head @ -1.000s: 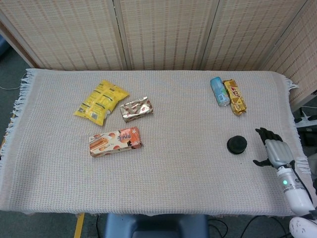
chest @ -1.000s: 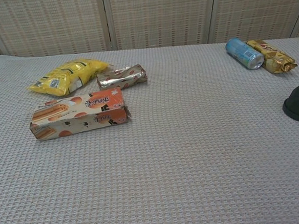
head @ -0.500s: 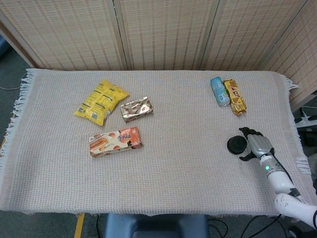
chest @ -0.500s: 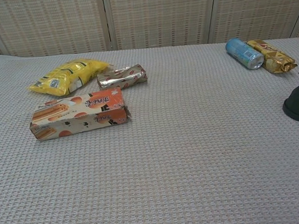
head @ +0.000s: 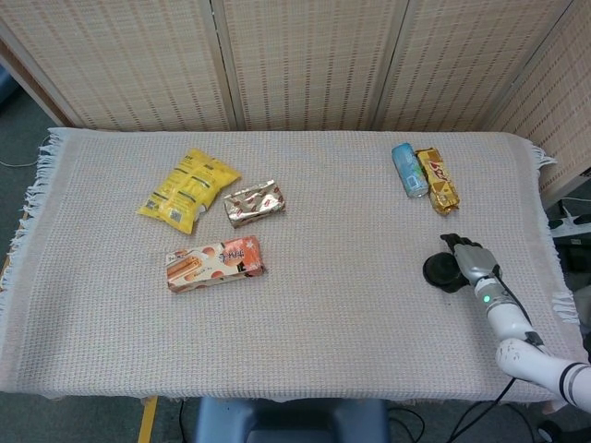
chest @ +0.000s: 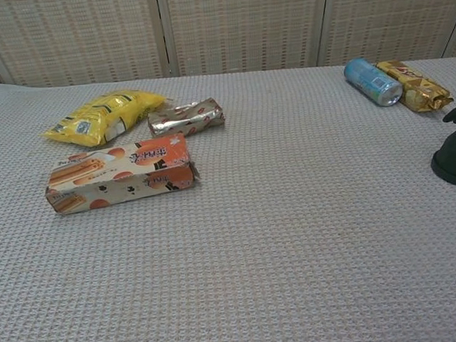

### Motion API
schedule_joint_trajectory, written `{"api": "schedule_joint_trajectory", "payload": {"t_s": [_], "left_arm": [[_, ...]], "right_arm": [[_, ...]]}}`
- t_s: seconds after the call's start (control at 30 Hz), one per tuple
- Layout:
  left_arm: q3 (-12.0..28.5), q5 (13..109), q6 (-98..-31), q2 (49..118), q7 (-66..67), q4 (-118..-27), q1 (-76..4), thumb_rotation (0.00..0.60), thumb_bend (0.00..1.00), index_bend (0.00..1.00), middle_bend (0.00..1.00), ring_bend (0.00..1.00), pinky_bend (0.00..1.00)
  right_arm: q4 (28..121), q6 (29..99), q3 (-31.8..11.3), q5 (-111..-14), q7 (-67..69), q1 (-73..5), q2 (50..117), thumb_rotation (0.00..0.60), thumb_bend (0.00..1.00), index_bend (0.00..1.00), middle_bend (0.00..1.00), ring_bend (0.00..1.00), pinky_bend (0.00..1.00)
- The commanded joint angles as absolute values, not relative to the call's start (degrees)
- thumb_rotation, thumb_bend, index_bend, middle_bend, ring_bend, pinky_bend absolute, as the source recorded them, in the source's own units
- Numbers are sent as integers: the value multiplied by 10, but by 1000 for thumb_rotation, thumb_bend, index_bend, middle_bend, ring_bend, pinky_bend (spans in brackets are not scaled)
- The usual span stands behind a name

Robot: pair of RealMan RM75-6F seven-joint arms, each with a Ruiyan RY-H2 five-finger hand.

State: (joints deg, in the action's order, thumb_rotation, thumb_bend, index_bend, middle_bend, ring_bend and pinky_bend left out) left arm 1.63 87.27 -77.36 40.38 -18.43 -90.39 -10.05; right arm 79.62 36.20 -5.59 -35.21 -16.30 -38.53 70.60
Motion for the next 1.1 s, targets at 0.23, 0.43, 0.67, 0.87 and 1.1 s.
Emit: {"api": "schedule_joint_trajectory", "payload": {"t_s": [0.23,0.43,0.67,0.87,1.1], "left_arm": [[17,874,-778,403,-187,-904,-99,600,527,526,165,201,527],[17,874,-778,403,-190,-903,-99,600,527,525,165,201,526],[17,875,-781,402,-194,-902,-98,600,527,523,165,201,527],[17,876,-781,402,-194,-902,-98,600,528,524,165,201,527],[17,876,-781,402,-194,-902,-97,600,527,524,165,201,526]], "right_arm": [[767,352,-39,-333,-161,-403,726,600,98,74,84,84,166],[750,354,-28,-324,-164,-411,741,600,98,160,166,162,242],[742,390,-24,-338,-164,-404,756,600,99,386,336,363,448],[730,451,-30,-366,-165,-388,777,600,156,602,488,548,625],[723,496,-40,-396,-163,-370,788,600,238,697,566,626,702]]}}
